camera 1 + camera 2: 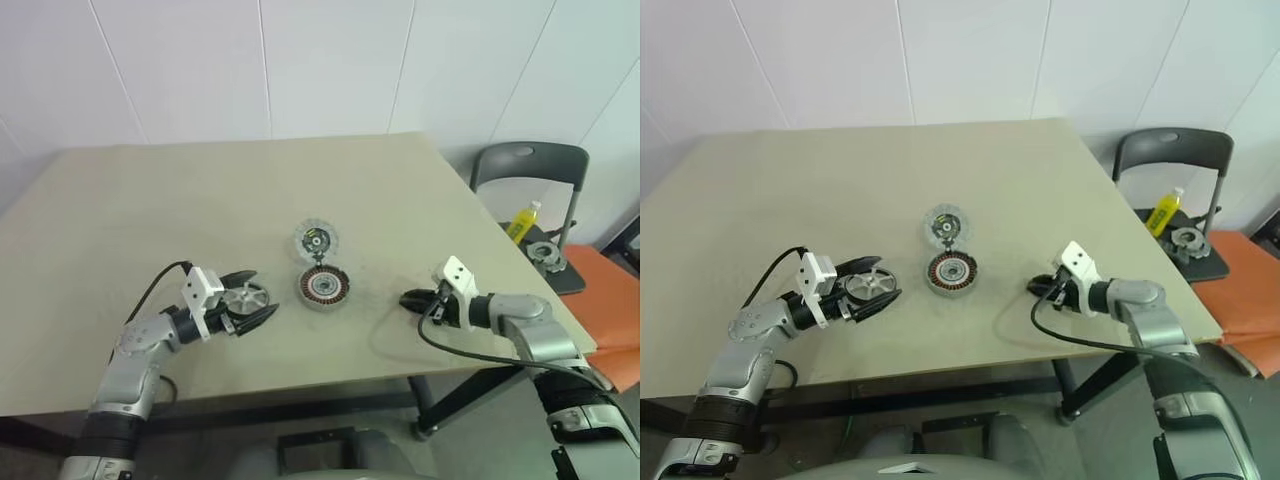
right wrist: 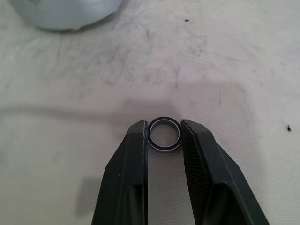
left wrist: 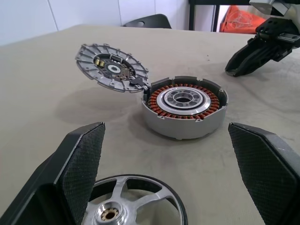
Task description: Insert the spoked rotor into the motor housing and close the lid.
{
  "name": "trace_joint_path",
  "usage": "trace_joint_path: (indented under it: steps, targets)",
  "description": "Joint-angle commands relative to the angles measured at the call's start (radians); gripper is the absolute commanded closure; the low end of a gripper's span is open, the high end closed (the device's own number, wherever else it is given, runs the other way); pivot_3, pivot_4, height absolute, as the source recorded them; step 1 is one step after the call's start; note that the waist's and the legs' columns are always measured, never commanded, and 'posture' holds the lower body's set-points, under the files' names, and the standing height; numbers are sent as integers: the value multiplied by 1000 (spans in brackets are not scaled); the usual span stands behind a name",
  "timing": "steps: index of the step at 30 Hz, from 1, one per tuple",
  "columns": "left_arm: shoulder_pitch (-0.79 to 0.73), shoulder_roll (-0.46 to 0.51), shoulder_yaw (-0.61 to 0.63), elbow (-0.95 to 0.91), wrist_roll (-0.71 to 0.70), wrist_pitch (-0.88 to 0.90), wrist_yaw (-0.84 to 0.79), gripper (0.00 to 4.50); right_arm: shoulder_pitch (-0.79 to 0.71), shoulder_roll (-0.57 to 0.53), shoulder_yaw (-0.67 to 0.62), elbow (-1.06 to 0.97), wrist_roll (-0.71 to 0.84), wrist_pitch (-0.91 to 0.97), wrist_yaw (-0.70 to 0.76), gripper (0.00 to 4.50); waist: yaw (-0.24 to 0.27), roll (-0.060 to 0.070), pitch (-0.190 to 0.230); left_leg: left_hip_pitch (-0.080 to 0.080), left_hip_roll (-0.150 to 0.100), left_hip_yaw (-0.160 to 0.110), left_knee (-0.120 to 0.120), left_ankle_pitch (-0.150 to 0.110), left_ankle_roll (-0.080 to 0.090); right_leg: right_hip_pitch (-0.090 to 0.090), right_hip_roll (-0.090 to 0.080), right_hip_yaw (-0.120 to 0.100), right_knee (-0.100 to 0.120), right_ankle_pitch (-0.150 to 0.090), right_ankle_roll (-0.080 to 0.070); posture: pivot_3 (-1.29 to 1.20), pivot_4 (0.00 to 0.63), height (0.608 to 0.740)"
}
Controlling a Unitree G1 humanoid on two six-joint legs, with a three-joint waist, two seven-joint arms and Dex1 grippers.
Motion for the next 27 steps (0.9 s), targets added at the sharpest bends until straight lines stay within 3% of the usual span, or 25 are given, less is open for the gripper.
trace_joint_path:
  steps: [1,9,17,27]
  targets:
    - [-36,0,6,-22,-2,-1,4,0,-70,145,11,-164,89,106,-77,3810,-19,0,0,0,1,0,0,0,0,-1,1,0,2,0,0,0,0,740]
    - [-46,-7,15,-24,-9,22,24,0,-261,357,102,-225,61,229,-228,3810,-22,4,2,0,1,-1,0,0,0,-7,2,-1,12,0,0,0,0,740]
    - [-44,-6,17,-36,-7,38,38,0,-313,362,294,-108,-83,295,-246,3810,-22,4,2,-2,0,1,1,0,0,-7,0,0,11,2,-4,0,0,740]
    - [-39,-5,15,-37,-6,36,42,0,-340,338,280,-63,-97,313,-221,3810,-24,4,2,0,0,0,1,0,0,-7,1,-1,13,0,-1,0,0,740]
